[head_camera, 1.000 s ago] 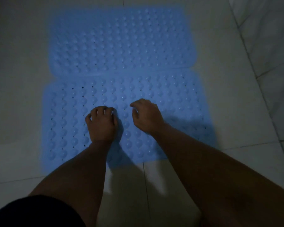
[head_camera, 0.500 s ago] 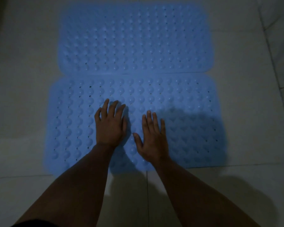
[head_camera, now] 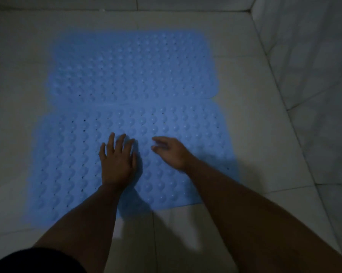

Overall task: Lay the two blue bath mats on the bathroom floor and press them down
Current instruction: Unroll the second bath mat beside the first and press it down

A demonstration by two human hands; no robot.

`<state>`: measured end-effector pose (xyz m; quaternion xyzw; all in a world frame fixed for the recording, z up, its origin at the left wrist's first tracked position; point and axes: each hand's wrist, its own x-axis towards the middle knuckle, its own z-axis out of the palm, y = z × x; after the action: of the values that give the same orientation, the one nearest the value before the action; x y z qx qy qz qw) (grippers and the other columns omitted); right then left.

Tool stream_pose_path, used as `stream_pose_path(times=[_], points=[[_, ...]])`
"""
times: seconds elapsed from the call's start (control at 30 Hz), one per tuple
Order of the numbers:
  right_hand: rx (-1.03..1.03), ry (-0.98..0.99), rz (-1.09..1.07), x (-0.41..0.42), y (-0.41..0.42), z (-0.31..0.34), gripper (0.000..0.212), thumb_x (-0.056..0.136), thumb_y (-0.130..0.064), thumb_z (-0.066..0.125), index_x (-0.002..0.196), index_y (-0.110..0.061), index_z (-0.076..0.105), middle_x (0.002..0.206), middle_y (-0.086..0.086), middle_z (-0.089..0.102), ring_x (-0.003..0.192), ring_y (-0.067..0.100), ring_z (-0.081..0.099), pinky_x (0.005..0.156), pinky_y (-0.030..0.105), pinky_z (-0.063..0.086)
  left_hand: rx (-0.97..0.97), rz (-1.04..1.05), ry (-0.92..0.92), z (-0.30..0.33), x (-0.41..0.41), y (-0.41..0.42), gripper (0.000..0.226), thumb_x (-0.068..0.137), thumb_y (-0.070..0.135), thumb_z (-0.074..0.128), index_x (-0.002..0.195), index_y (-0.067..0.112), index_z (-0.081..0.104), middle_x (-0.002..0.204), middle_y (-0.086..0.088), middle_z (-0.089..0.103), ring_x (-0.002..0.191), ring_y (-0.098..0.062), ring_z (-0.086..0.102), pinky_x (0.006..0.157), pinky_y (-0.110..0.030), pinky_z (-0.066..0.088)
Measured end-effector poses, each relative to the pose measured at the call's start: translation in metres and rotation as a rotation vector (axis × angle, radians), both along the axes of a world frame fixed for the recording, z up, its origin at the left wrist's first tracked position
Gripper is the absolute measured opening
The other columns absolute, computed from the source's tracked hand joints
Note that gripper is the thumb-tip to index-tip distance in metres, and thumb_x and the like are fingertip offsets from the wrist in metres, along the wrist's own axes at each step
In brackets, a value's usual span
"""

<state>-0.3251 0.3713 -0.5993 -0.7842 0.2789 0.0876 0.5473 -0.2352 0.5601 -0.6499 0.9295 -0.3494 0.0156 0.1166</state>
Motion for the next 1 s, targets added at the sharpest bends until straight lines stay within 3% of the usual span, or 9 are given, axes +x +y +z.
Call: stream_pose_path(times=[0.03, 0.1, 0.13, 0.3, 0.43, 0.7, 0.9, 0.93, 1.0], points=[[-0.080, -0.030, -0.029, 0.001, -0.019, 0.009, 0.039, 0.092, -0.028, 0.072, 0.129, -0.015, 0.067, 0.136, 0.006, 0.064, 0.127, 0.016, 0.058, 0.117, 0.034, 0.038, -0.015, -0.052, -0.002, 0.000, -0.010, -0.010, 0.051, 0.098, 0.040, 0.040, 0.138, 0.016, 0.060, 0.151, -0.013, 0.052, 0.149, -0.039, 0.033, 0.117, -0.061, 0.026], [-0.246, -0.012, -0.022, -0.006, -0.054, 0.023, 0.036, 0.093, -0.029, 0.070, 0.126, -0.016, 0.069, 0.136, 0.004, 0.065, 0.127, 0.015, 0.058, 0.113, 0.019, 0.034, -0.042, -0.161, 0.023, 0.001, -0.037, -0.034, 0.052, 0.097, 0.040, 0.041, 0.139, 0.015, 0.060, 0.151, -0.014, 0.052, 0.148, -0.041, 0.035, 0.117, -0.063, 0.026], [-0.306, -0.001, -0.022, -0.011, -0.067, 0.027, 0.036, 0.093, -0.031, 0.069, 0.126, -0.017, 0.069, 0.136, 0.003, 0.065, 0.128, 0.015, 0.058, 0.109, 0.018, 0.034, -0.047, -0.215, 0.048, 0.001, -0.053, -0.046, 0.053, 0.098, 0.040, 0.041, 0.142, 0.015, 0.058, 0.153, -0.014, 0.050, 0.149, -0.042, 0.033, 0.117, -0.065, 0.025], [-0.490, -0.038, -0.089, -0.041, -0.101, 0.014, 0.031, 0.092, -0.036, 0.061, 0.118, -0.023, 0.071, 0.124, -0.001, 0.071, 0.120, 0.018, 0.063, 0.105, 0.033, 0.048, 0.081, -0.340, 0.153, -0.011, -0.112, -0.099, 0.064, 0.105, 0.046, 0.033, 0.160, 0.014, 0.030, 0.171, -0.011, 0.013, 0.158, -0.034, 0.003, 0.120, -0.067, 0.014], [-0.637, -0.172, -0.154, -0.053, -0.113, -0.003, 0.030, 0.091, -0.031, 0.057, 0.113, -0.018, 0.072, 0.114, 0.003, 0.073, 0.110, 0.025, 0.067, 0.097, 0.041, 0.053, 0.192, -0.288, 0.128, -0.016, -0.122, -0.112, 0.075, 0.105, 0.059, 0.026, 0.163, 0.012, 0.017, 0.172, -0.010, 0.003, 0.159, -0.029, -0.003, 0.122, -0.066, 0.007], [-0.669, -0.231, -0.272, -0.059, -0.138, -0.018, 0.033, 0.095, -0.028, 0.056, 0.124, -0.016, 0.067, 0.122, 0.000, 0.069, 0.115, 0.022, 0.062, 0.100, 0.030, 0.047, 0.232, -0.322, 0.187, -0.014, -0.118, -0.114, 0.101, 0.092, 0.080, 0.025, 0.163, 0.011, 0.008, 0.171, -0.011, -0.007, 0.158, -0.029, -0.010, 0.122, -0.066, 0.001], [-0.609, -0.169, -0.299, -0.074, -0.139, -0.011, 0.036, 0.094, -0.039, 0.054, 0.126, -0.025, 0.060, 0.107, -0.006, 0.071, 0.106, 0.023, 0.065, 0.091, 0.035, 0.052, 0.260, -0.362, 0.393, -0.004, -0.112, -0.113, 0.109, 0.085, 0.080, 0.038, 0.163, 0.019, -0.005, 0.169, -0.005, -0.023, 0.155, -0.023, -0.026, 0.121, -0.063, -0.012], [-0.598, -0.145, -0.295, -0.076, -0.138, -0.008, 0.037, 0.094, -0.040, 0.054, 0.127, -0.026, 0.059, 0.107, -0.005, 0.070, 0.107, 0.024, 0.065, 0.091, 0.037, 0.053, 0.239, -0.353, 0.428, 0.000, -0.109, -0.114, 0.105, 0.086, 0.076, 0.040, 0.164, 0.020, -0.002, 0.170, -0.004, -0.018, 0.156, -0.023, -0.022, 0.122, -0.062, -0.011], [-0.655, -0.129, -0.232, -0.084, -0.129, -0.004, 0.037, 0.094, -0.040, 0.053, 0.127, -0.023, 0.062, 0.112, 0.000, 0.070, 0.109, 0.026, 0.063, 0.093, 0.040, 0.054, 0.110, -0.301, 0.365, 0.012, -0.101, -0.114, 0.083, 0.089, 0.060, 0.044, 0.160, 0.019, 0.029, 0.168, -0.007, 0.024, 0.157, -0.026, 0.017, 0.120, -0.058, 0.015]])
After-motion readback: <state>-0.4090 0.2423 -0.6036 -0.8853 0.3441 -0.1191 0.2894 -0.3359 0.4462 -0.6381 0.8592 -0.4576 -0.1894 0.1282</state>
